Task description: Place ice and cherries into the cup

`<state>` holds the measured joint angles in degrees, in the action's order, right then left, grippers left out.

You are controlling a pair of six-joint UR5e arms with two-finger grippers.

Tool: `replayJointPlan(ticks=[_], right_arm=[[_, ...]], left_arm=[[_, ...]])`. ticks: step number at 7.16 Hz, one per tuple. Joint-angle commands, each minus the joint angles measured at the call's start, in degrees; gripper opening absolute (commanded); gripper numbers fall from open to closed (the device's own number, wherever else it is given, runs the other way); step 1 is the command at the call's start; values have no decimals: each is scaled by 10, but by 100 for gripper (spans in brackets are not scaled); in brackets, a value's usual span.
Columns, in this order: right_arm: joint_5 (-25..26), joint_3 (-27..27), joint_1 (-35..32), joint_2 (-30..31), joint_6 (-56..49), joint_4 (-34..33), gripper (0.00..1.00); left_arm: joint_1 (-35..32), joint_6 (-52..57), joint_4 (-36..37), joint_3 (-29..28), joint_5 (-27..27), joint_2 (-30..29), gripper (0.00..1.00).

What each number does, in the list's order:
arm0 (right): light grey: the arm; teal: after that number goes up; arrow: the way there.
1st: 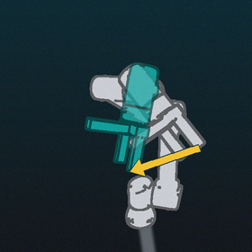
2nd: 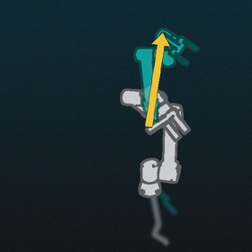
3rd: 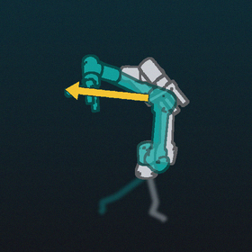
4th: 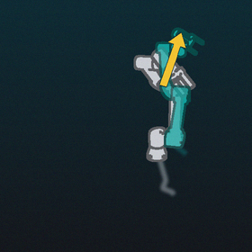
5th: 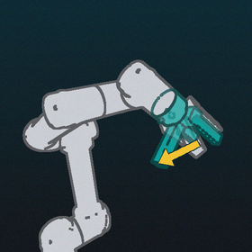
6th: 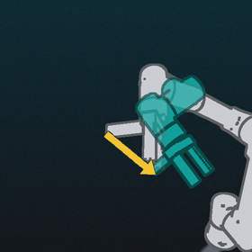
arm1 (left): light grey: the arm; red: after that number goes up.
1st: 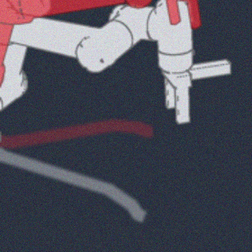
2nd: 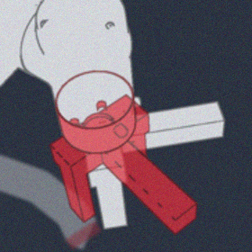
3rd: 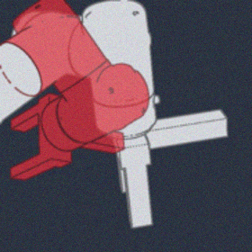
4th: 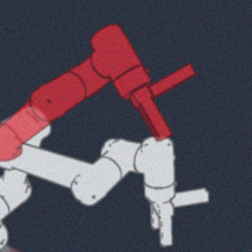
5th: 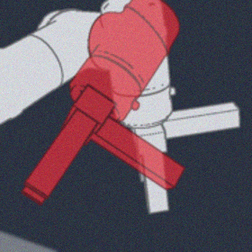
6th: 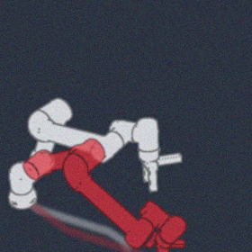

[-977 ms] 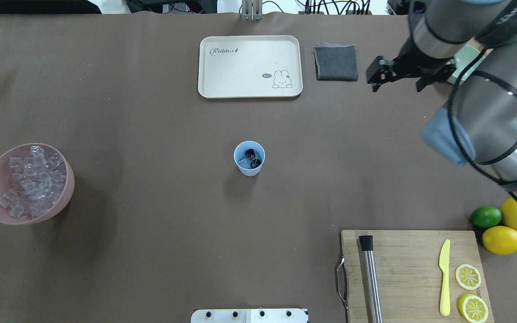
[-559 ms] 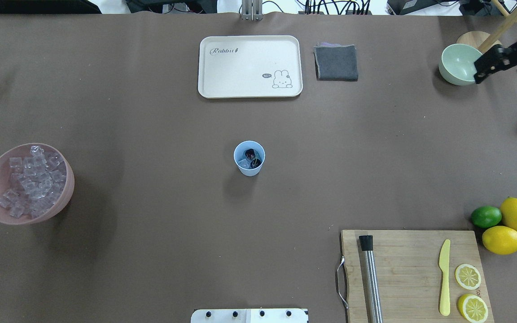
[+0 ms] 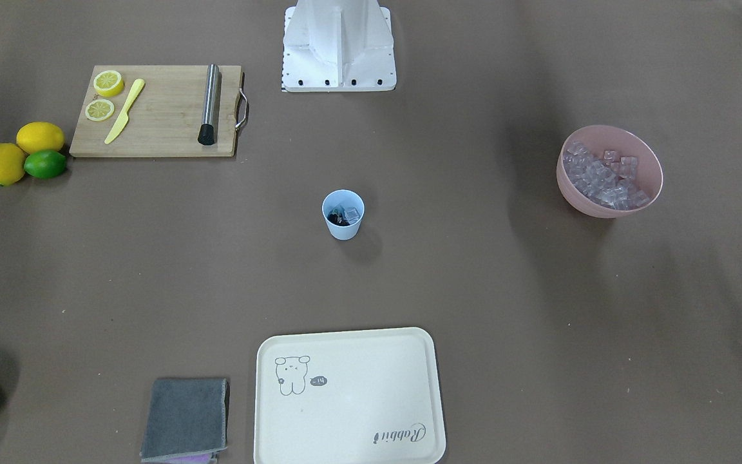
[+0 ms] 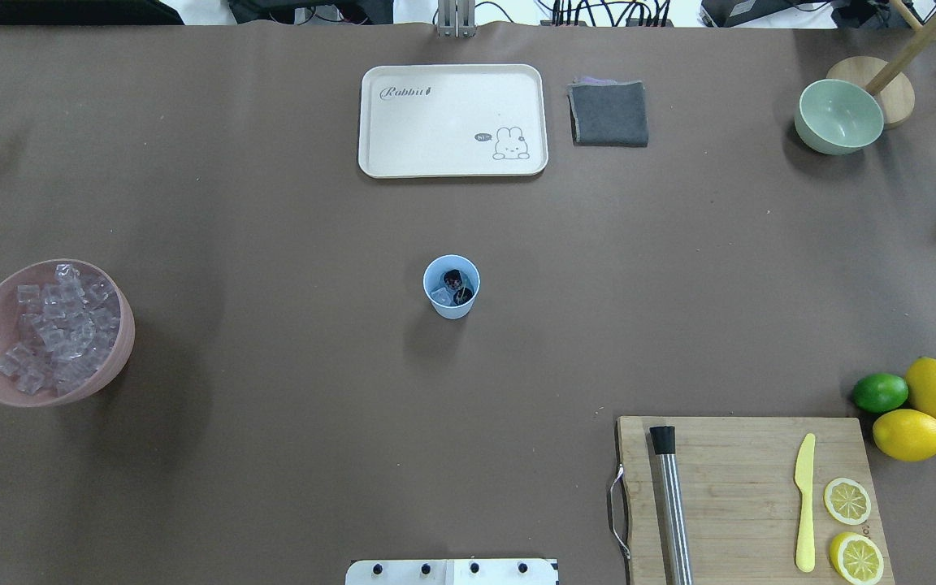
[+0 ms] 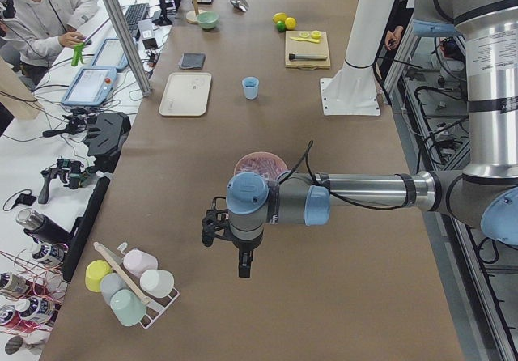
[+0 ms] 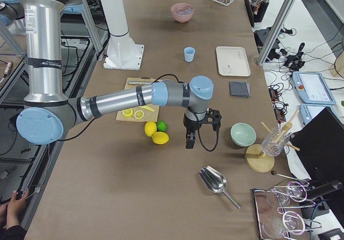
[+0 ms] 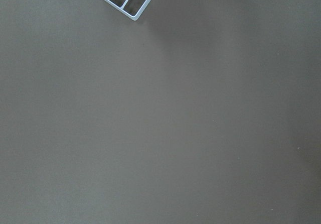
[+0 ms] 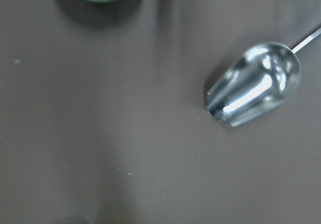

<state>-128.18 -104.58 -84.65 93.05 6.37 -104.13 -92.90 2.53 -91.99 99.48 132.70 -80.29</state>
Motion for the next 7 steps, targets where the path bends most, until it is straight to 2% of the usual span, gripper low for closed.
replayJointPlan(ticks=[1, 3, 6, 7], right_arm=[[-3, 35, -36, 18, -5, 1, 100], [-8, 34, -62, 21, -33, 10, 100], [-4, 40, -67, 23, -86, 83, 100], [-8, 39, -66, 22, -80, 84, 100]], left_arm=[[0, 0, 0, 1, -1, -1, 99], [0, 0, 0, 4, -1, -3, 99], [-1, 0, -1, 5, -3, -7, 99], [-1, 0, -1, 5, -4, -5, 99]])
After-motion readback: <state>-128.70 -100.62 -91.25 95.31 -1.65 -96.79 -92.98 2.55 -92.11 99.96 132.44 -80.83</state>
